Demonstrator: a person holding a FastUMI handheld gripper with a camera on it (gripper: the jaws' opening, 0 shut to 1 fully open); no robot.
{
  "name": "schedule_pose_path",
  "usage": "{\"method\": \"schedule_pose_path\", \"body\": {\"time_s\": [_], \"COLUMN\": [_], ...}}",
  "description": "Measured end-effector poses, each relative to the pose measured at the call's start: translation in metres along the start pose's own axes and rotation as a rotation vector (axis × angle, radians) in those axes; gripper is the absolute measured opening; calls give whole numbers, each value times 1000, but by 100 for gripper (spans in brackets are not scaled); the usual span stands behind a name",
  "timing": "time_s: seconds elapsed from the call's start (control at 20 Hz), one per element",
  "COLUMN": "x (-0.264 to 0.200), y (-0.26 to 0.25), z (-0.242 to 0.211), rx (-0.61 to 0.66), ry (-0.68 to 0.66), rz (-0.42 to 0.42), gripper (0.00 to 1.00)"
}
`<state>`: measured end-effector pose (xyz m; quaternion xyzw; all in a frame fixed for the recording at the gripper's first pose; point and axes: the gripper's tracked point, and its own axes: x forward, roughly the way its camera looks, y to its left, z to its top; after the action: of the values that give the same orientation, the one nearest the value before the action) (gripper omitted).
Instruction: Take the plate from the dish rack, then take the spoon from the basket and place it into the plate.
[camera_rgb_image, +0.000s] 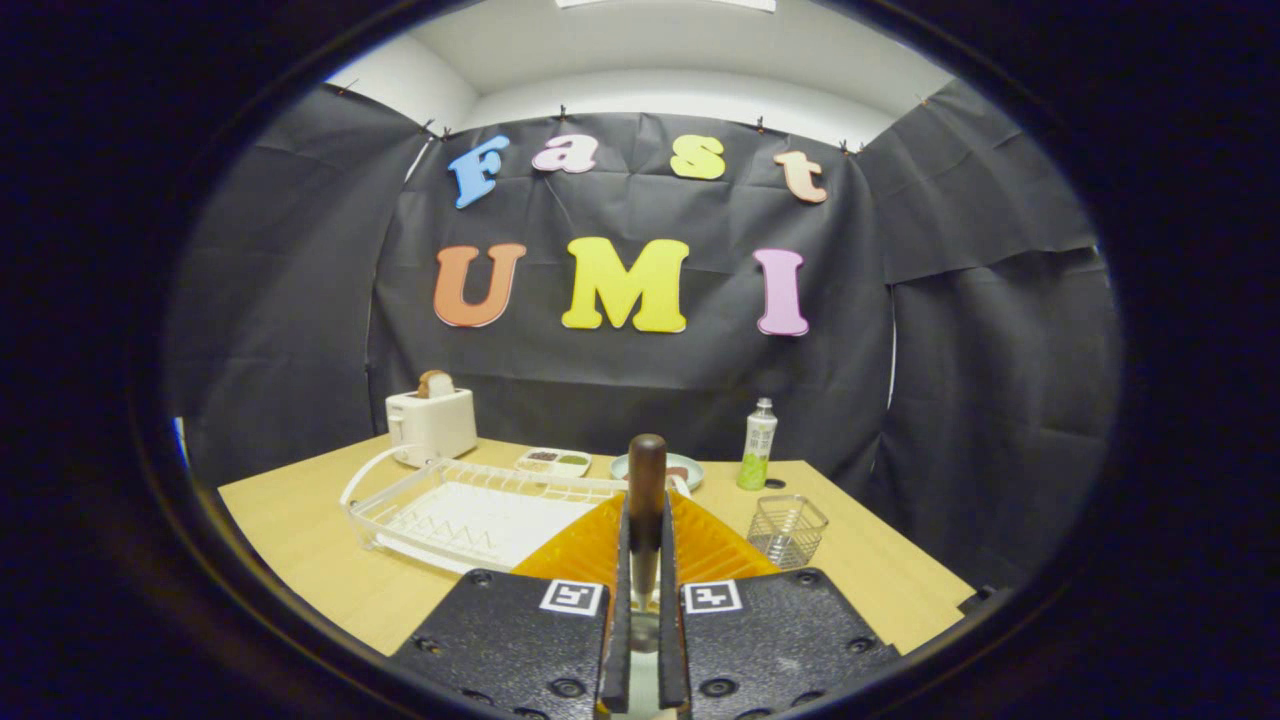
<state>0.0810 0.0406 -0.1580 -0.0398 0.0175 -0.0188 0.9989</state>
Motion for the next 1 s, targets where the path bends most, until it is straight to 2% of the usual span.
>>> {"method": "schedule_pose_path", "body": {"time_s": [0.2, 0.5, 0.85, 1.0], "x": [-19, -35, -19, -18], "y": [32, 67, 55, 39], "z": [-17, -35, -69, -68], "rx": [34, -36, 55, 80], "ry": [-1, -41, 85, 92], "rz": [10, 51, 18, -1], "gripper": [16, 17, 18, 18]}}
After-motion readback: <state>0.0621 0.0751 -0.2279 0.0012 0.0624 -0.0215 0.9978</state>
